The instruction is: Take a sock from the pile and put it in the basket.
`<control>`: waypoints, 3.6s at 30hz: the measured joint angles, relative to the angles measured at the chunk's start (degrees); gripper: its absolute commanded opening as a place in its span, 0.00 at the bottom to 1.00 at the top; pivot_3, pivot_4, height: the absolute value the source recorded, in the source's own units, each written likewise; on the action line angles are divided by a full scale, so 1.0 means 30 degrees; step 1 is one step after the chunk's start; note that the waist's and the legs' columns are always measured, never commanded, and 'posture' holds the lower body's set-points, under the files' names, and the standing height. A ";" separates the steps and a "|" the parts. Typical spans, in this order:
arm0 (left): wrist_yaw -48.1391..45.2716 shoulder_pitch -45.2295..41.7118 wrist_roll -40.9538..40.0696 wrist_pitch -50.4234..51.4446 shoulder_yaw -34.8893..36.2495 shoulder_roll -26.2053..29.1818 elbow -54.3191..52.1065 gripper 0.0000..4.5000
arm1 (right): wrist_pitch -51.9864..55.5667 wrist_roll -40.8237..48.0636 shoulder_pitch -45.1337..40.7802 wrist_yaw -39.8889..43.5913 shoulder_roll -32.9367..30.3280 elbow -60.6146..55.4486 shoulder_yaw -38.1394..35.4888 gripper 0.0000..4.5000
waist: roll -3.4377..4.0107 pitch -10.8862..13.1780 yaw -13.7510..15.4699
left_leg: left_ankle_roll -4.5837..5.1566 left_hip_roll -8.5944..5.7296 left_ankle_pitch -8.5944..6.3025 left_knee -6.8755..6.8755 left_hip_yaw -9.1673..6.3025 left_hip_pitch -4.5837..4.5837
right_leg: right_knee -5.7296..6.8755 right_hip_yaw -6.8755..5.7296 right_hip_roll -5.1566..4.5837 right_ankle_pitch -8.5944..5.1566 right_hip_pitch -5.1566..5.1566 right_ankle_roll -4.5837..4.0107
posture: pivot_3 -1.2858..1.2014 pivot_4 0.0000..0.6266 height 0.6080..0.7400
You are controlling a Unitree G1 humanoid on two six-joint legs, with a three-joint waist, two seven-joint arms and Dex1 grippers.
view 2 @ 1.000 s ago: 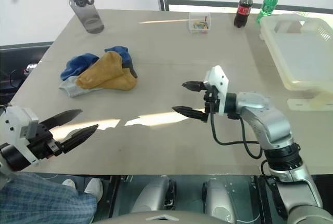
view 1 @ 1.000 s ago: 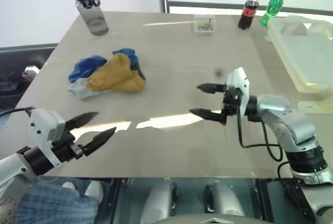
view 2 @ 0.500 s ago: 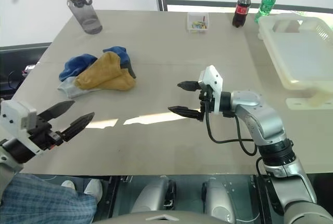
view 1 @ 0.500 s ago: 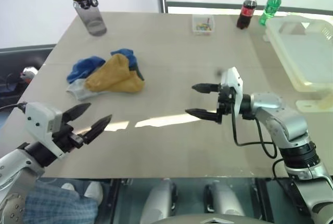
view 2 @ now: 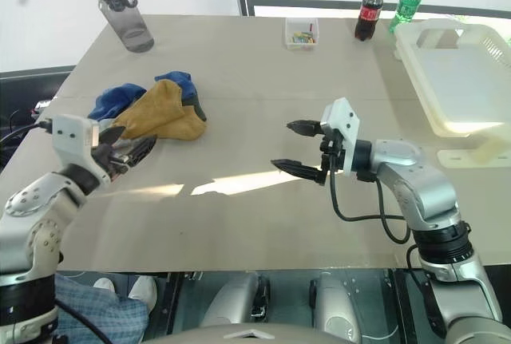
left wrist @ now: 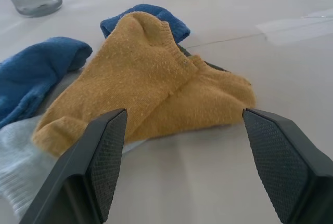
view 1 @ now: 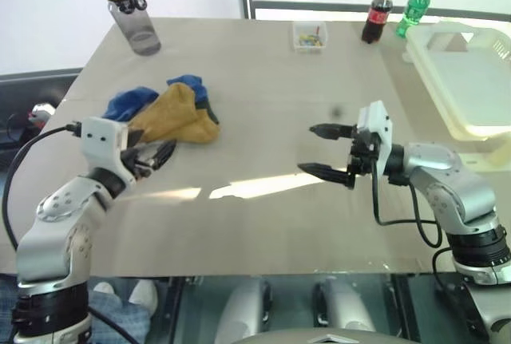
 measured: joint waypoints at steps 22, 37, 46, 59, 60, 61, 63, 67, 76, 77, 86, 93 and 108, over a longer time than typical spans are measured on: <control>0.1978 -0.5133 0.3562 -0.2420 -0.2132 -0.1948 0.6694 0.84 | -0.0031 -0.0011 0.0268 -0.0814 -0.0042 -0.0471 -0.0355 0.99 | -0.0020 -0.0003 0.0135 | -0.0014 -0.0006 0.0014 -0.0001 0.0008 0.0001 | 0.0010 -0.0023 0.0035 0.0001 0.0000 0.0006 | 0.52 0.24 1.00; 0.3015 -0.9015 0.5918 -0.4734 -0.3915 -0.3365 1.1402 0.84 | -0.0074 -0.0090 0.0301 -0.0983 0.0165 -0.0460 -0.0346 0.99 | -0.0029 -0.0006 0.0129 | -0.0014 -0.0026 0.0019 0.0018 0.0016 0.0000 | 0.0039 -0.0078 0.0096 0.0001 -0.0002 0.0010 | 0.52 0.24 1.00; 0.3488 -0.9787 0.6363 -0.4561 -0.4026 -0.3338 1.2822 0.36 | -0.0280 -0.0275 0.0305 -0.0992 0.0249 -0.0322 -0.0346 1.00 | -0.0031 -0.0005 0.0128 | -0.0016 -0.0025 0.0019 0.0029 0.0018 -0.0001 | 0.0051 -0.0074 0.0101 0.0000 -0.0006 0.0010 | 0.52 0.24 1.00; 0.3211 -0.9653 0.6842 -0.3790 -0.4308 -0.3227 1.0739 0.01 | -0.0482 -0.0502 0.0448 -0.0976 0.0327 -0.0261 -0.0347 1.00 | -0.0032 -0.0003 0.0151 | -0.0017 -0.0024 0.0020 0.0069 0.0012 -0.0014 | 0.0085 -0.0073 0.0099 0.0000 -0.0006 0.0010 | 0.52 0.24 1.00; 0.2858 -0.9435 0.6712 -0.3120 -0.4347 -0.3226 0.9588 0.01 | -0.0482 -0.0501 0.0507 -0.0971 0.0281 -0.0261 -0.0351 1.00 | -0.0033 -0.0004 0.0151 | -0.0017 -0.0024 0.0020 0.0079 0.0012 -0.0015 | 0.0091 -0.0065 0.0096 0.0000 -0.0006 0.0010 | 0.52 0.24 1.00; 0.2623 -0.9268 0.6556 -0.2674 -0.4427 -0.3223 0.8907 0.01 | -0.0482 -0.0501 0.0549 -0.0970 0.0241 -0.0260 -0.0353 1.00 | -0.0032 -0.0003 0.0151 | -0.0017 -0.0024 0.0020 0.0087 0.0012 -0.0015 | 0.0097 -0.0055 0.0095 0.0000 -0.0006 0.0010 | 0.52 0.24 1.00; 0.2162 -0.8828 0.6352 -0.1685 -0.4878 -0.3231 0.7467 0.01 | -0.0481 -0.0504 0.0639 -0.0966 0.0035 -0.0245 -0.0414 1.00 | -0.0032 -0.0003 0.0162 | -0.0017 -0.0024 0.0020 0.0105 0.0012 -0.0018 | 0.0109 -0.0037 0.0089 0.0000 -0.0004 0.0010 | 0.52 0.24 1.00; 0.1037 -0.8154 0.5488 0.1317 -0.6190 -0.3831 0.4478 0.01 | -0.0466 -0.0467 0.0690 -0.0965 -0.0606 -0.0242 -0.1024 1.00 | -0.0036 0.0000 0.0203 | -0.0016 -0.0023 0.0019 0.0178 -0.0010 -0.0027 | 0.0163 -0.0018 0.0092 -0.0002 0.0006 0.0011 | 0.52 0.24 1.00; 0.0527 -0.8465 0.4287 0.4654 -0.9713 -0.7590 0.2401 0.01 | -0.0415 -0.0342 0.3508 -0.0411 -0.4551 -0.0233 -0.4766 1.00 | -0.0050 0.0008 0.0166 | -0.0009 -0.0014 0.0016 0.0214 -0.0003 -0.0021 | 0.0208 0.0017 0.0041 -0.0003 0.0012 0.0010 | 0.52 0.24 1.00; 0.0527 -0.8502 0.4267 0.4653 -0.9778 -0.7652 0.2407 0.01 | -0.0415 -0.0343 0.3531 -0.0402 -0.4568 -0.0232 -0.4852 1.00 | -0.0050 0.0009 0.0063 | -0.0009 0.0002 0.0016 0.0213 0.0019 -0.0006 | 0.0216 0.0046 0.0051 -0.0003 0.0009 0.0011 | 0.52 0.24 1.00; -0.1176 -0.9148 0.3766 0.5179 -1.2292 -0.9496 0.3017 0.01 | -0.0401 -0.0330 0.5011 -0.0700 -0.5822 -0.0371 -0.6964 1.00 | -0.0046 0.0007 0.0183 | -0.0004 -0.0003 0.0014 0.0220 0.0015 -0.0012 | 0.0211 0.0043 0.0050 -0.0005 0.0012 0.0010 | 0.52 0.24 1.00; -0.3656 -1.0102 0.0847 0.9747 -1.1418 -0.6708 0.0352 0.01 | -0.0168 -0.0091 0.5435 -0.0961 -0.5821 -0.0705 -0.7164 1.00 | -0.0040 0.0006 0.0124 | -0.0008 0.0022 0.0016 0.0220 0.0012 0.0001 | 0.0221 0.0047 0.0088 -0.0007 0.0011 0.0009 | 0.52 0.24 1.00; -0.3268 -0.9376 0.1172 0.7187 -1.2152 -0.6036 -0.0120 0.45 | -0.0056 -0.0019 0.5412 -0.1113 -0.5817 -0.0888 -0.7159 1.00 | -0.0044 0.0010 0.0194 | -0.0007 0.0004 0.0016 0.0225 -0.0002 -0.0001 | 0.0208 0.0035 0.0069 -0.0008 0.0031 0.0010 | 0.52 0.24 1.00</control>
